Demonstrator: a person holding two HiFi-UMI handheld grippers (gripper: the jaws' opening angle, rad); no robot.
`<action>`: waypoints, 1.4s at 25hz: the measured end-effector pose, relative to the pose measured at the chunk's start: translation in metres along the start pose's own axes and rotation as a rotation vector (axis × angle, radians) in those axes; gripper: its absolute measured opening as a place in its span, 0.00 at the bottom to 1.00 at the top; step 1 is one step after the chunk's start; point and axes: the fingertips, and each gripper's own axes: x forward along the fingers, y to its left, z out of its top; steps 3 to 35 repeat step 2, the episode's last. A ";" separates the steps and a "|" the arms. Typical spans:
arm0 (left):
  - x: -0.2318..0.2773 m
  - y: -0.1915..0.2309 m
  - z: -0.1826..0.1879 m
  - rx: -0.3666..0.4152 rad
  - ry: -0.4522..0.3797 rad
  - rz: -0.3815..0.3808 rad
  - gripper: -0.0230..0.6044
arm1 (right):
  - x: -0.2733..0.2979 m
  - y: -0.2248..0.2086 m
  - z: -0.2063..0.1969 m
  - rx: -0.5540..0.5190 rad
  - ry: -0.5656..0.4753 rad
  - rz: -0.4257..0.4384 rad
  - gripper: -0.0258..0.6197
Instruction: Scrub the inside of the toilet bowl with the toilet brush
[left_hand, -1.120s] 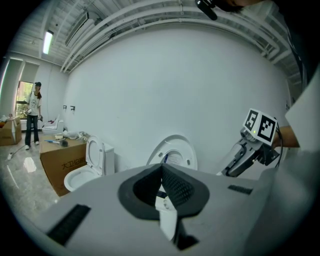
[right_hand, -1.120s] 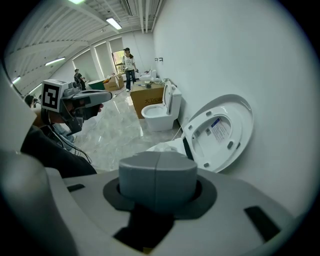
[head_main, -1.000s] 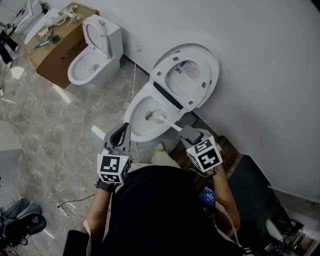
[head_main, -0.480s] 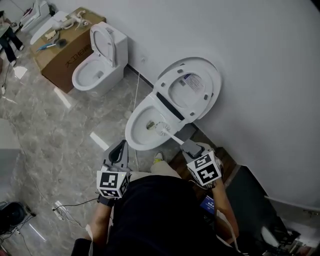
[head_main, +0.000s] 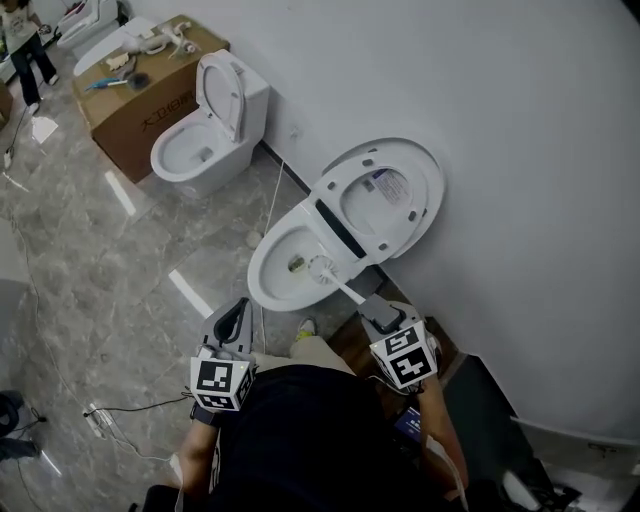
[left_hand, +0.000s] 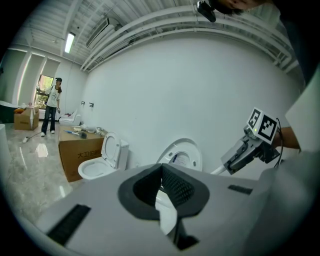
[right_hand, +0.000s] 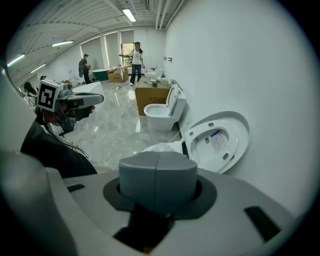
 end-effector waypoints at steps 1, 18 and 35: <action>-0.003 -0.002 0.001 0.002 -0.001 -0.011 0.06 | -0.004 0.003 0.000 0.000 0.002 -0.003 0.27; -0.006 -0.004 0.001 0.004 -0.002 -0.021 0.05 | -0.008 0.007 0.001 0.000 0.003 -0.006 0.27; -0.006 -0.004 0.001 0.004 -0.002 -0.021 0.05 | -0.008 0.007 0.001 0.000 0.003 -0.006 0.27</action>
